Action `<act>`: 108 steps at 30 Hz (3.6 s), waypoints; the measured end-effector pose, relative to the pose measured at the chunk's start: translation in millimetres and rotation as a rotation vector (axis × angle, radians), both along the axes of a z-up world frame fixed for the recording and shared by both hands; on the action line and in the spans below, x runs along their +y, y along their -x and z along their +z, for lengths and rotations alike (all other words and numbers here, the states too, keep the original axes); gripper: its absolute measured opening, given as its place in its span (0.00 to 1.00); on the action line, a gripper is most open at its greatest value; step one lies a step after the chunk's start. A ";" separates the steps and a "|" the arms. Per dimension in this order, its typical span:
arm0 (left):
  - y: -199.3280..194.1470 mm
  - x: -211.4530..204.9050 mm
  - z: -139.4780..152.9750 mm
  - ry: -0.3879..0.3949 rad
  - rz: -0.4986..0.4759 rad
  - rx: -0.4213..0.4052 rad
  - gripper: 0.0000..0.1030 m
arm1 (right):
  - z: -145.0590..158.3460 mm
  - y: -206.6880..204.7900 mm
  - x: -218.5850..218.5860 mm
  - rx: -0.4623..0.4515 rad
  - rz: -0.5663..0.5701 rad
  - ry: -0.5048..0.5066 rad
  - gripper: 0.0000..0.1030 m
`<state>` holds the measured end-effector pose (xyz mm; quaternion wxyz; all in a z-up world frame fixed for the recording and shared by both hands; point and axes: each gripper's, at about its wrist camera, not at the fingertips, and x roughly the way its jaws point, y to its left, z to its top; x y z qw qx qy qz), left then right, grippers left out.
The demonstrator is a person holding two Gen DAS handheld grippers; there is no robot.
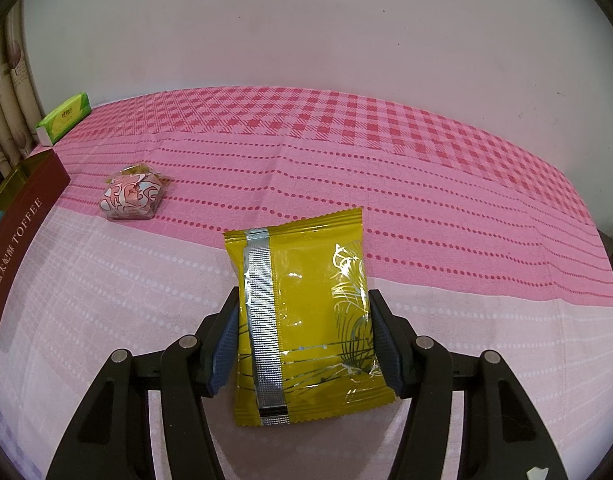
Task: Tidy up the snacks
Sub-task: 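Carry the blue candy into the tin and open the left tool, then carry the yellow-and-silver bag into the tin and open the right tool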
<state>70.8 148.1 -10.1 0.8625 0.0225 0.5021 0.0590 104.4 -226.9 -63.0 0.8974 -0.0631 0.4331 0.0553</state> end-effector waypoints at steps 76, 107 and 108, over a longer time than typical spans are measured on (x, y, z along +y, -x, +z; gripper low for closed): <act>69.0 139.8 -3.7 0.063 0.398 -0.045 0.53 | 61.6 48.9 308.7 0.073 0.394 -0.081 0.50; 70.1 145.8 -3.8 0.086 0.406 -0.040 0.53 | 34.8 41.8 339.1 0.136 0.423 -0.047 0.52; 70.3 146.2 -3.5 0.086 0.407 -0.040 0.53 | 35.2 42.2 338.9 0.136 0.424 -0.048 0.52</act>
